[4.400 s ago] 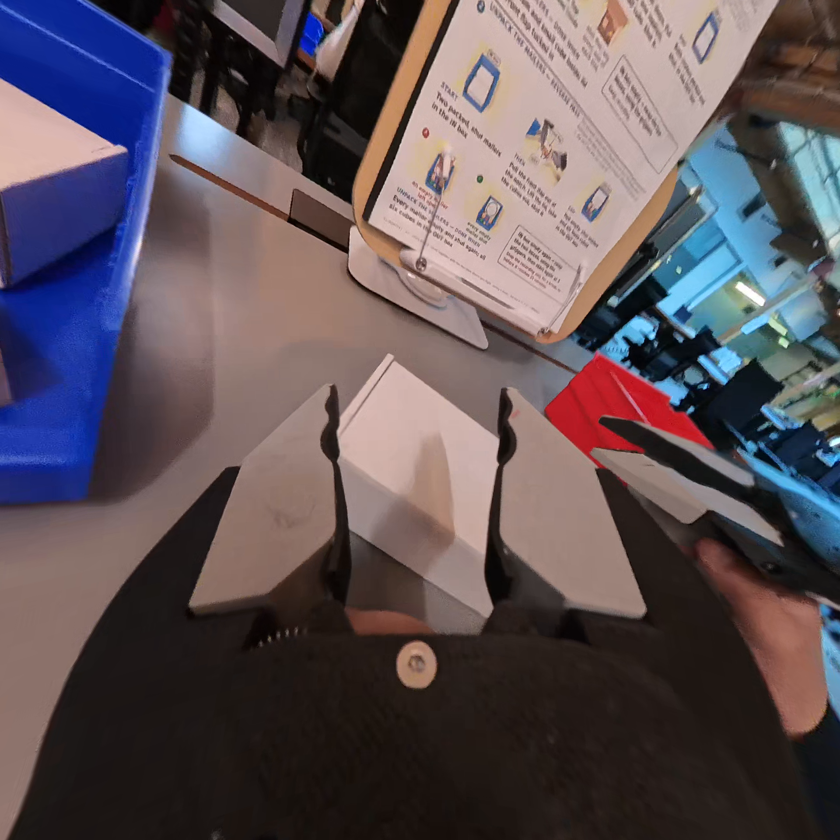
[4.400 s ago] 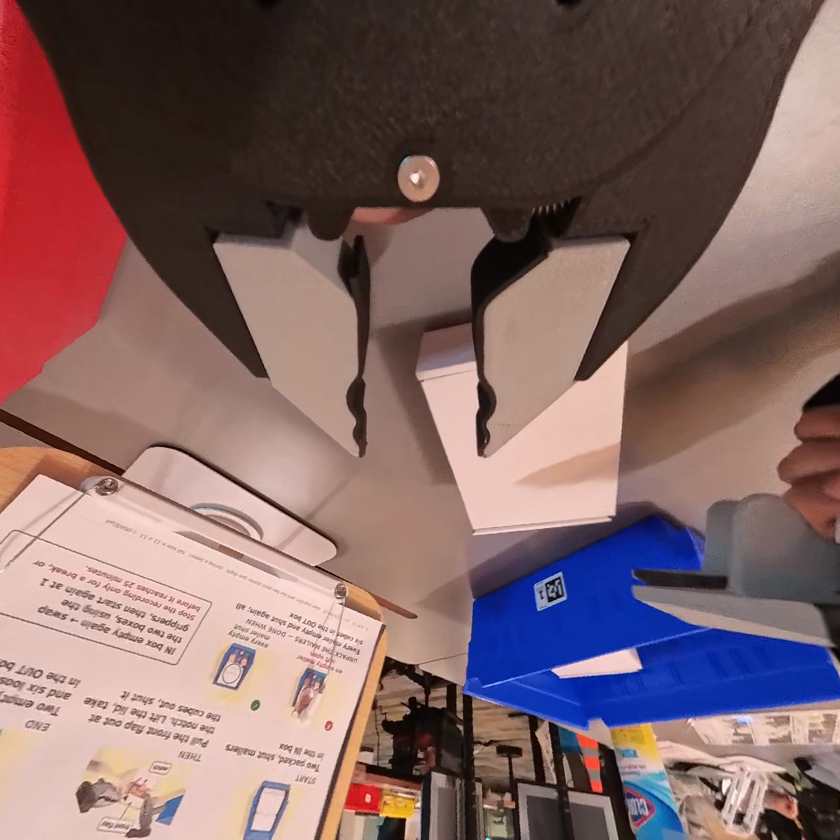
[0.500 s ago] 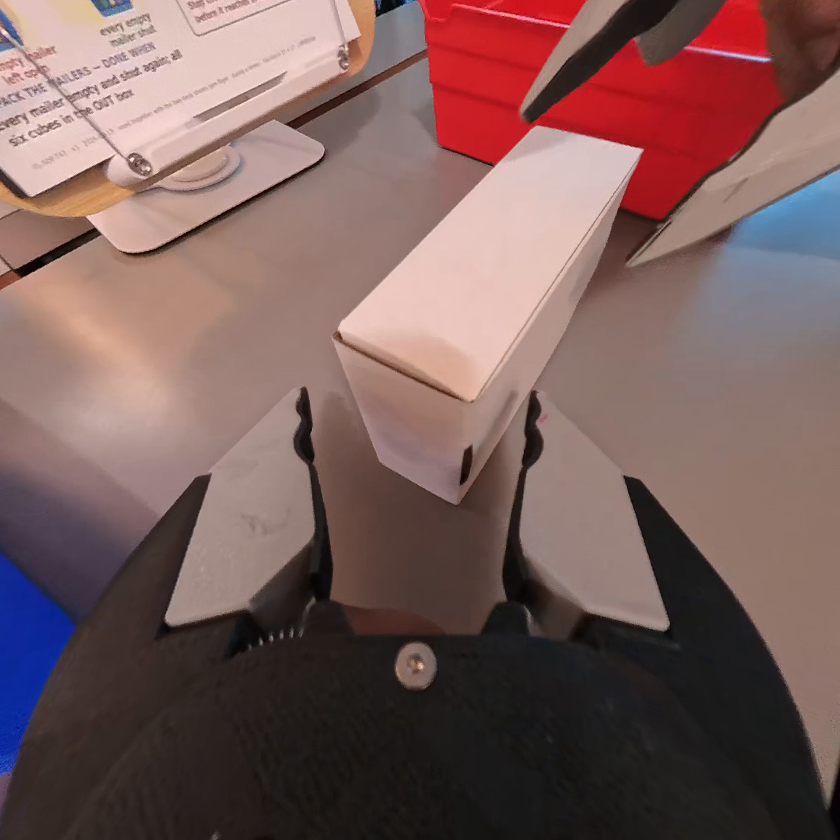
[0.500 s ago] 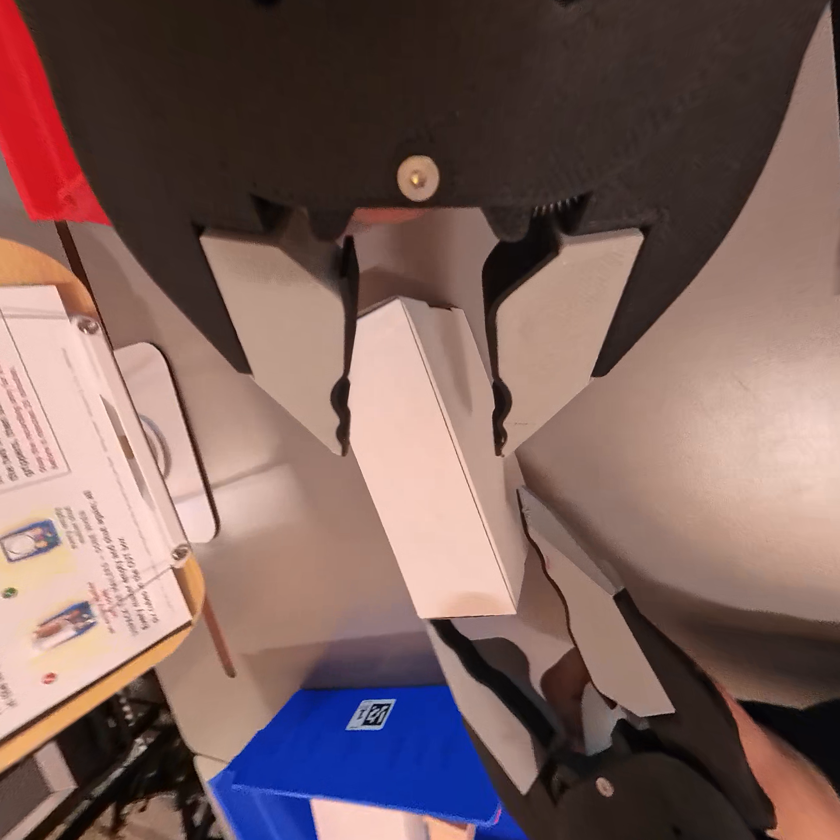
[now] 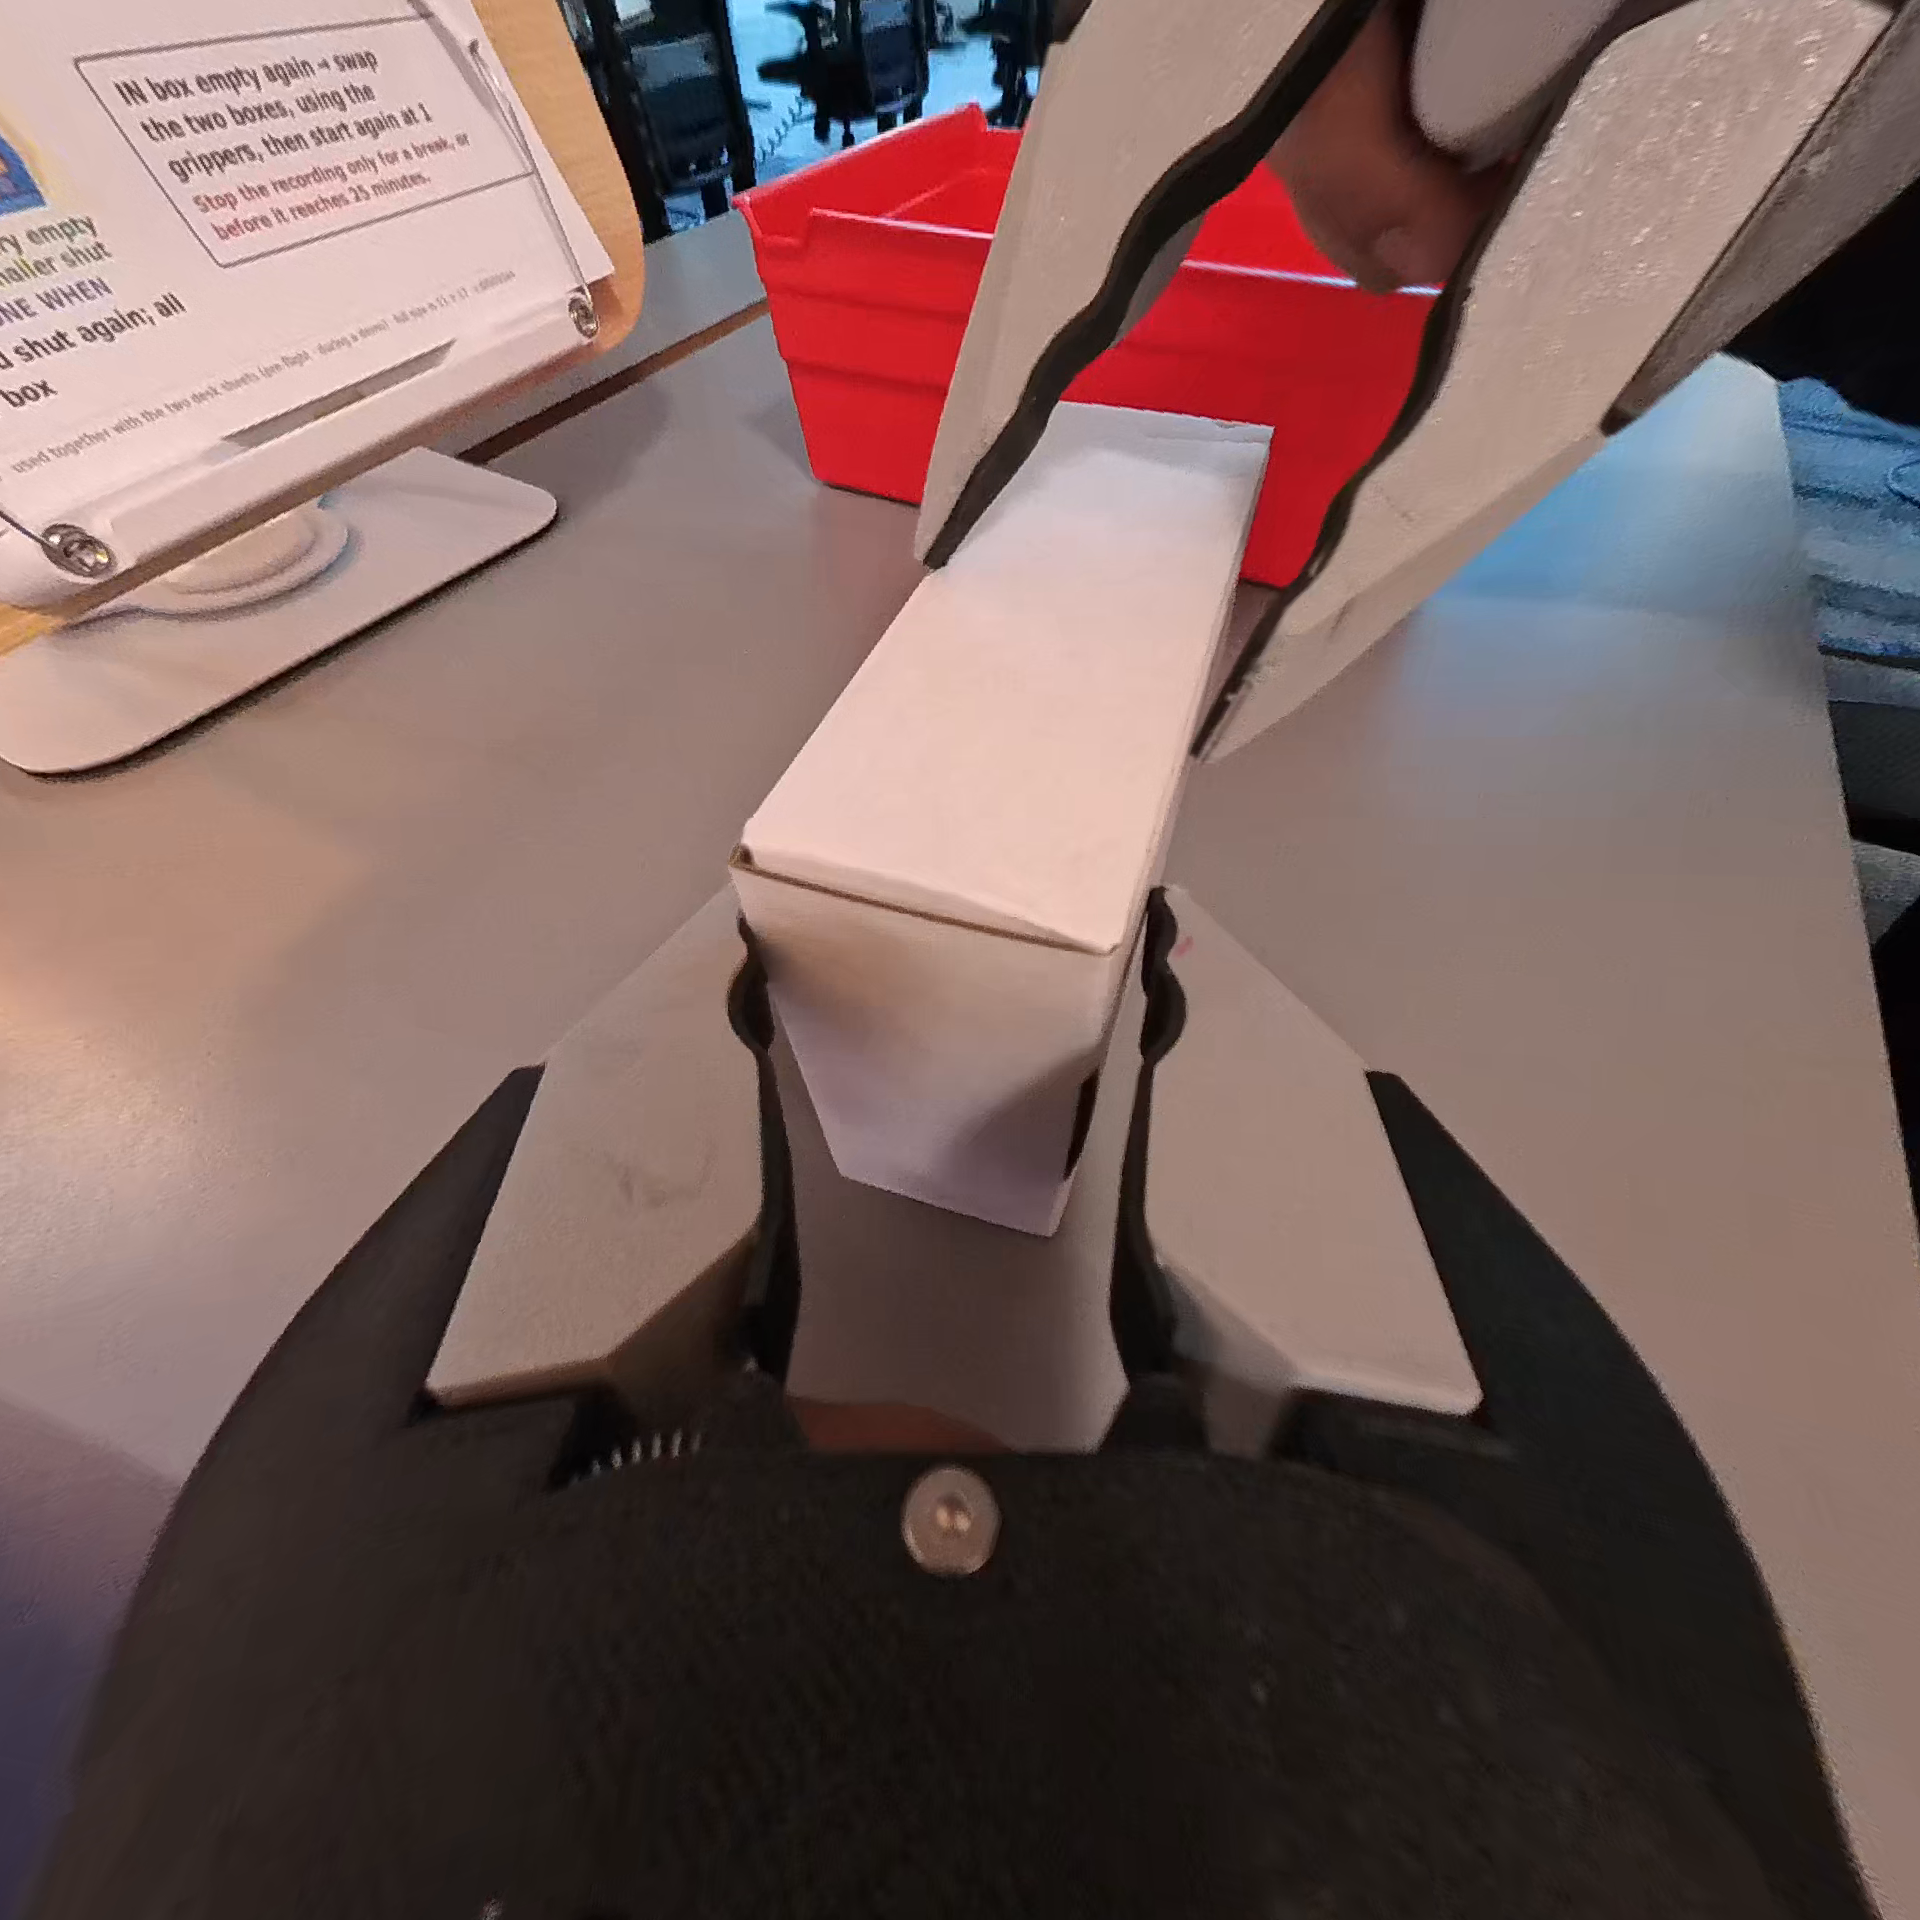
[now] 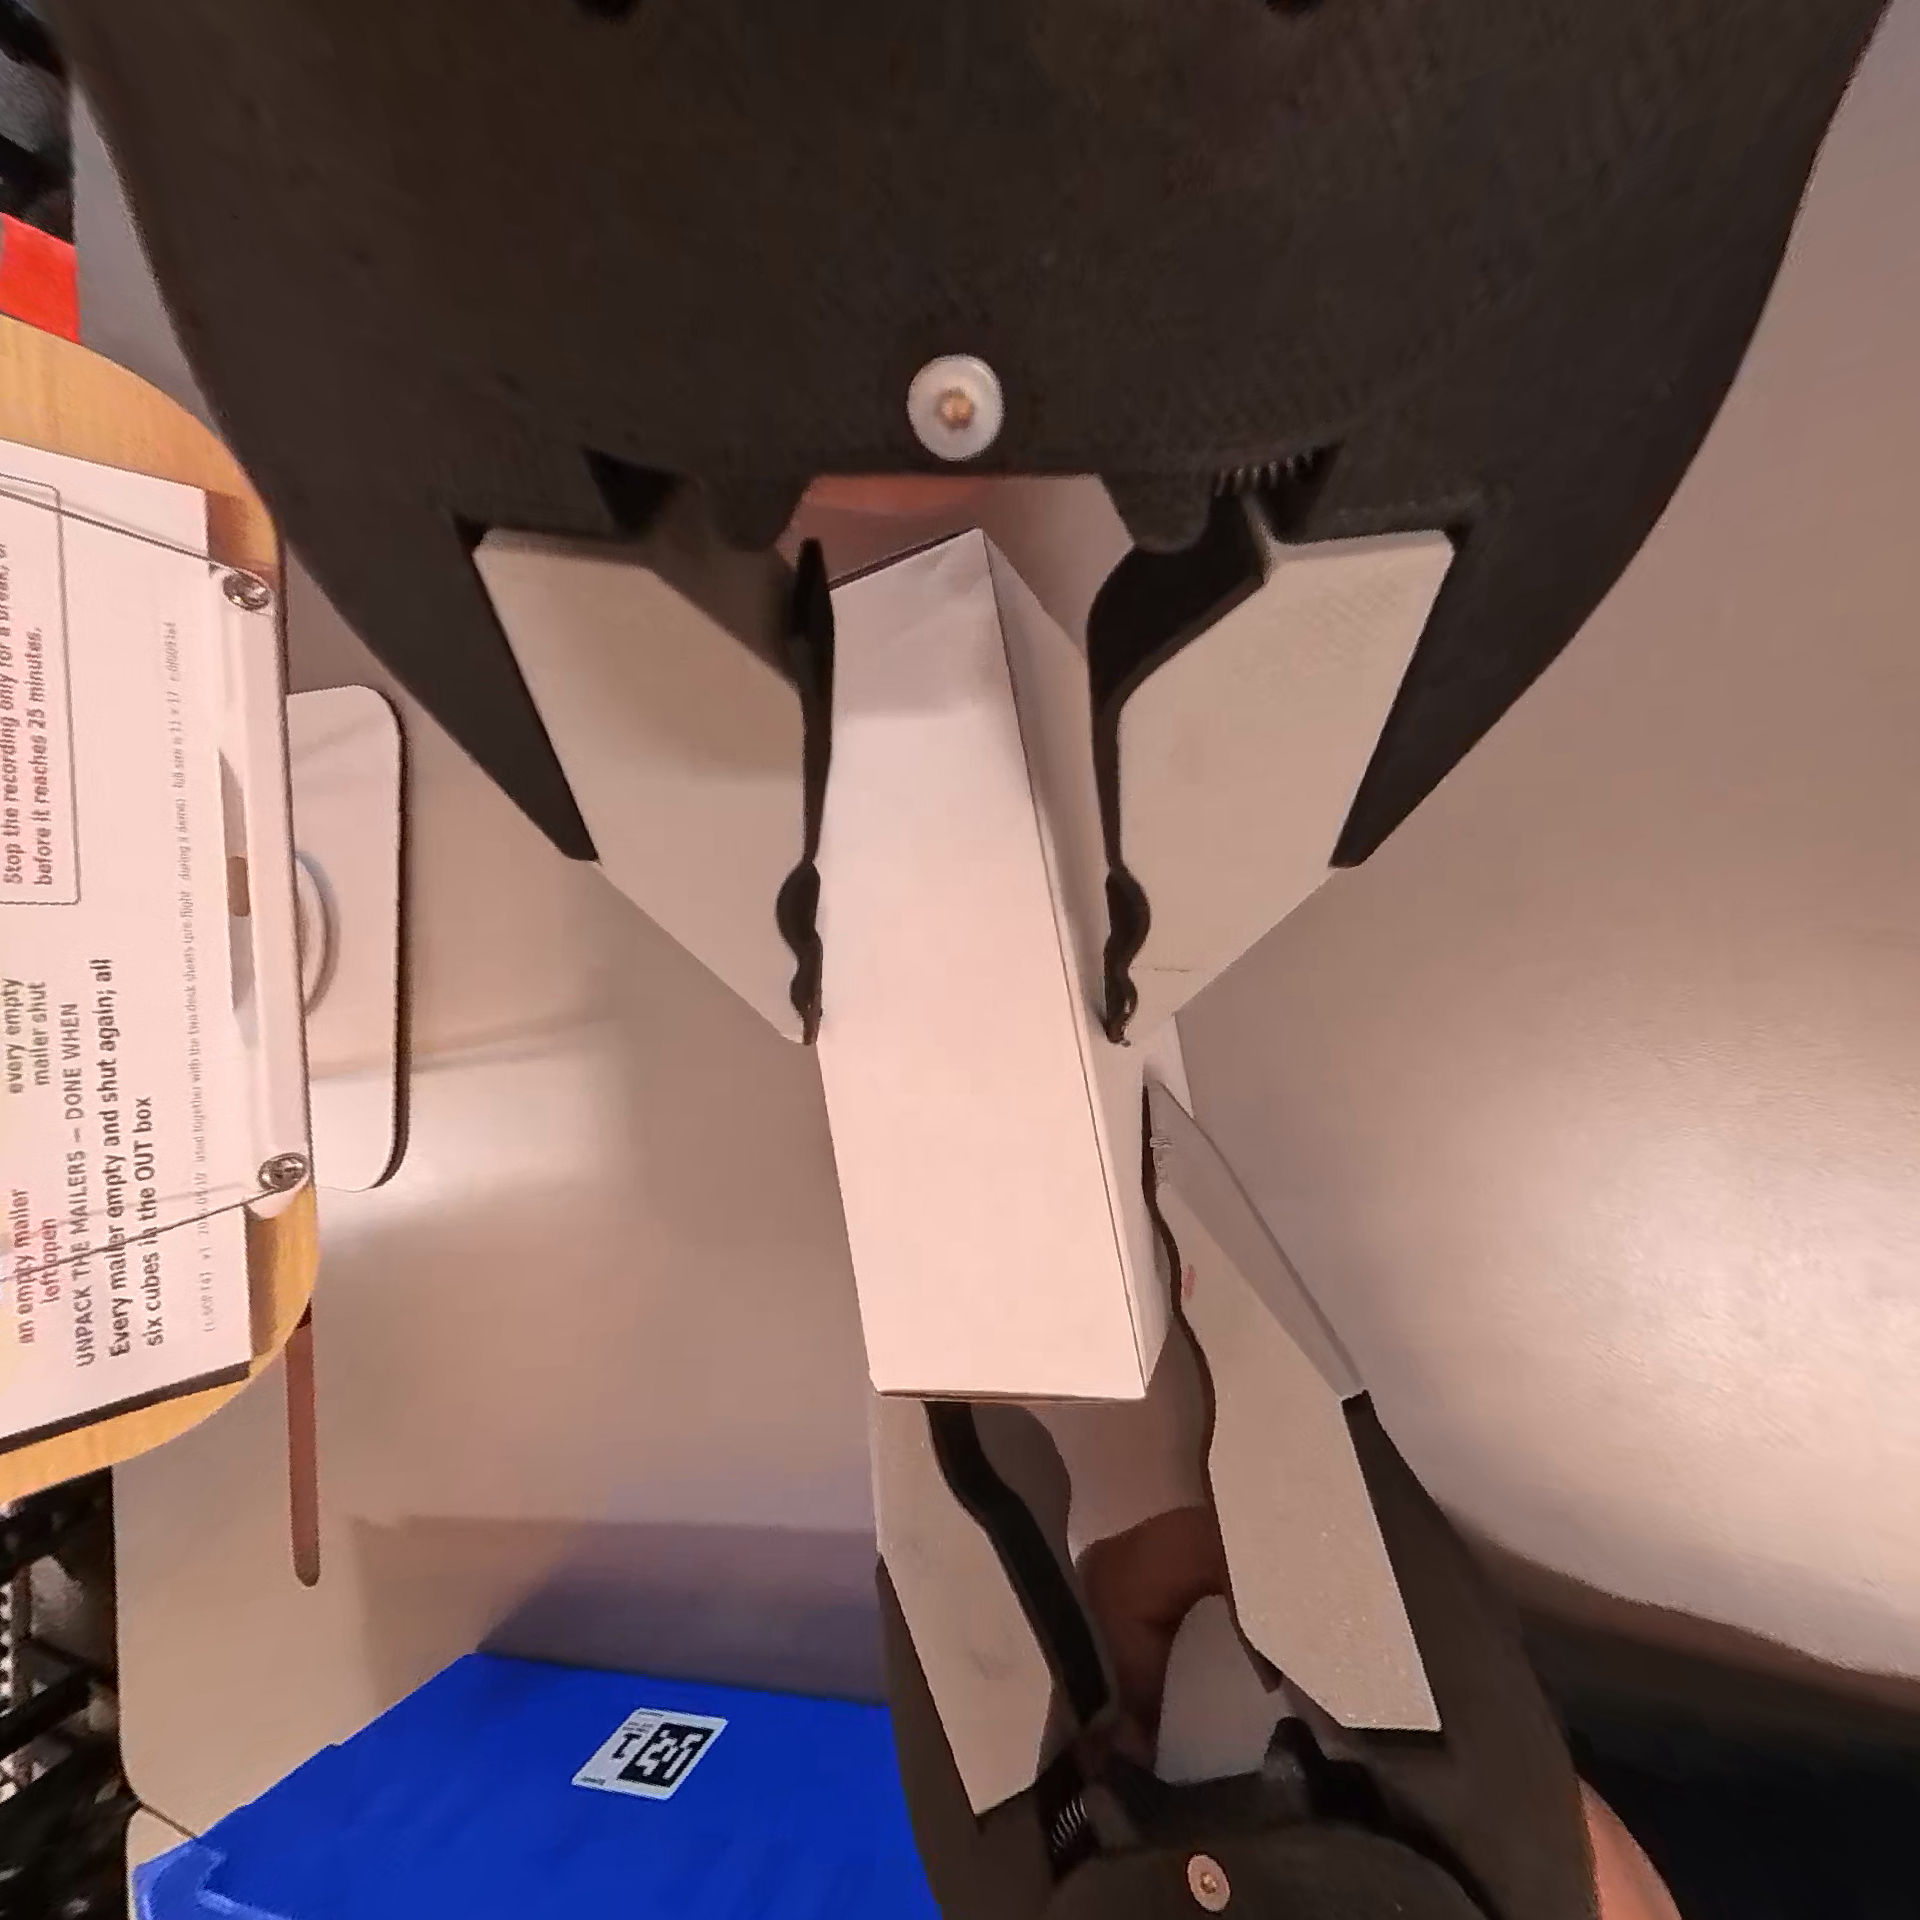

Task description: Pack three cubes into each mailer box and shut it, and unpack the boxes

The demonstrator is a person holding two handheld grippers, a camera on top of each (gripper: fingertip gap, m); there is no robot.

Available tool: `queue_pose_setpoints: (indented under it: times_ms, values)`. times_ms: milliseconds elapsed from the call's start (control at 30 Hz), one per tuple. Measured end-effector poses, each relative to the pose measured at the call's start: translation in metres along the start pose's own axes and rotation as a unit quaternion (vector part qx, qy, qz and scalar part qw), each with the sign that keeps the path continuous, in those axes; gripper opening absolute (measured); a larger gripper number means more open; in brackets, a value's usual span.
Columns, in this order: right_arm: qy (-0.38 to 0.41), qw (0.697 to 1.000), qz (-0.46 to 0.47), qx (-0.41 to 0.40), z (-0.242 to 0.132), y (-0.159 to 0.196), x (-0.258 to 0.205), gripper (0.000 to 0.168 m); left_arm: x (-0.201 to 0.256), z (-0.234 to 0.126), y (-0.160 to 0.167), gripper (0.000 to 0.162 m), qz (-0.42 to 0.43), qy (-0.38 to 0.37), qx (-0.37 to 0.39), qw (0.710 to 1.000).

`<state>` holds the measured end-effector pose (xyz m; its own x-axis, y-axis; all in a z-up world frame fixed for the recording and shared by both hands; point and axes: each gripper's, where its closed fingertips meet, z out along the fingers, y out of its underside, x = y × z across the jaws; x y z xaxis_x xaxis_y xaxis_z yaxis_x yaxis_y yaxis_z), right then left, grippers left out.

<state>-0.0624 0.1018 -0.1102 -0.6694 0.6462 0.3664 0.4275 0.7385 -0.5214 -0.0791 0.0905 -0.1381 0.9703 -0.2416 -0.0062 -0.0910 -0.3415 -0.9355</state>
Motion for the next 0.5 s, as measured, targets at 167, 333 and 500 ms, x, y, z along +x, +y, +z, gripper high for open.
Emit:
queue_pose_setpoints:
  times_ms: [167, 333, 500]
  values:
    - [0.004, 0.999, -0.04, -0.033, -0.0007, -0.0004, -0.0019, 0.047, 0.0004, 0.0, -0.0001, 0.068, 0.002, 0.009, 0.002, 1.0]
    - [0.007, 0.995, -0.072, -0.062, -0.0007, -0.0016, -0.0038, 0.041, 0.0002, -0.0006, 0.0007, 0.067, 0.001, 0.014, -0.006, 1.0]
    - [0.024, 0.993, -0.085, -0.072, -0.0023, -0.002, -0.002, 0.033, -0.0025, -0.0017, 0.0004, 0.066, -0.009, 0.01, -0.005, 1.0]
